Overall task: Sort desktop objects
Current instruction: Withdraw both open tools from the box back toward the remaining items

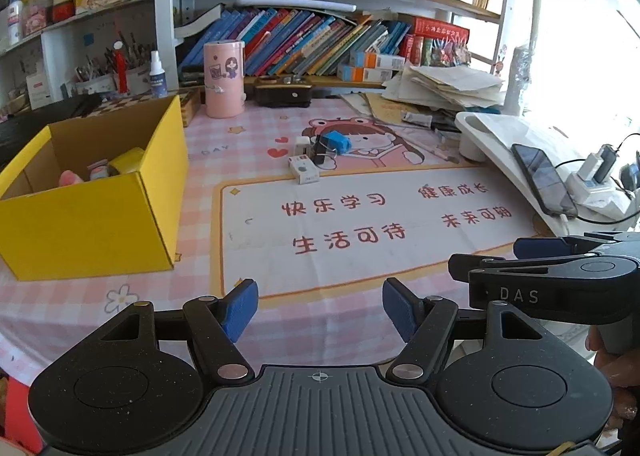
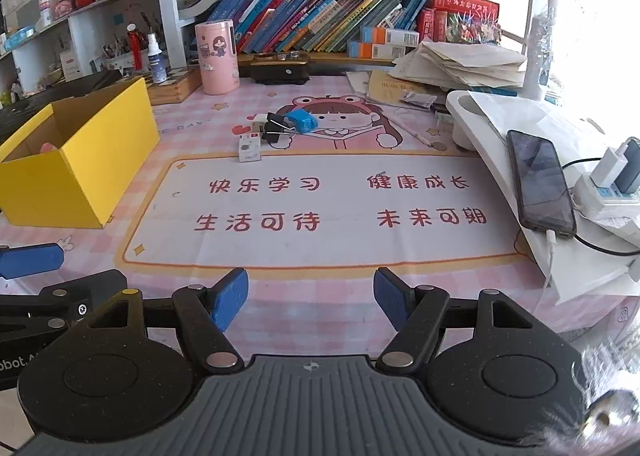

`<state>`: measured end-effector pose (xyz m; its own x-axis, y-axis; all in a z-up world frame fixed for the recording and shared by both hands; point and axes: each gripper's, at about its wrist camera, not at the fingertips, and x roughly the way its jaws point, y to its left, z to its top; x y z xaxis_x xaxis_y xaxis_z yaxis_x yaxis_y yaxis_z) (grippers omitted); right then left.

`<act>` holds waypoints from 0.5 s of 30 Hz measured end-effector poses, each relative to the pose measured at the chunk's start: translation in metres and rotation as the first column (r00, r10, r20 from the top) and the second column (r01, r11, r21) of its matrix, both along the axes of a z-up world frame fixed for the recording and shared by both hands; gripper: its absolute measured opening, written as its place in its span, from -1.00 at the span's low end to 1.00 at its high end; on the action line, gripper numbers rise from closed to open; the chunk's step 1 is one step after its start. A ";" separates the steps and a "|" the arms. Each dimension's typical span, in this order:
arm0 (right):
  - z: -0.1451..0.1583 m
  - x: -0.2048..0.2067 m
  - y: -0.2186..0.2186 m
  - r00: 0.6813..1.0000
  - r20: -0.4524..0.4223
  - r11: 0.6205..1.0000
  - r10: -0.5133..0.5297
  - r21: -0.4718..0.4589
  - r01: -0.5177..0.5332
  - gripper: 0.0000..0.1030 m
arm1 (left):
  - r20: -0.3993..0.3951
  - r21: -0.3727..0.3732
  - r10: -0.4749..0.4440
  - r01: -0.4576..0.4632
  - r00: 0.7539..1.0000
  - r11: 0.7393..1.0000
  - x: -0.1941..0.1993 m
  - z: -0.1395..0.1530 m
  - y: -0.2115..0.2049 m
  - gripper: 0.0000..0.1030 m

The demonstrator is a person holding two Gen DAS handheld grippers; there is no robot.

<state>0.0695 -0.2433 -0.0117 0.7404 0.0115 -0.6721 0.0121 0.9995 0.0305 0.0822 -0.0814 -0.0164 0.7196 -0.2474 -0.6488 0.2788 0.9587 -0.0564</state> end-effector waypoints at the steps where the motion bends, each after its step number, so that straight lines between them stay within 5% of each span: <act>1: -0.001 0.004 -0.001 1.000 -0.004 1.000 0.000 0.001 0.000 0.31 | -0.003 0.002 0.002 -0.002 1.000 1.000 0.005 0.000 -0.002 0.37; 15: -0.007 0.079 -0.038 0.999 -0.035 1.000 0.028 0.007 -0.028 0.31 | -0.034 0.010 0.041 -0.040 0.999 0.999 0.072 -0.010 -0.044 0.35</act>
<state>0.1482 -0.2809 -0.0183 0.7154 0.0363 -0.6978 -0.0148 0.9992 0.0369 0.1546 -0.1250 -0.0265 0.7061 -0.2124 -0.6755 0.2377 0.9697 -0.0564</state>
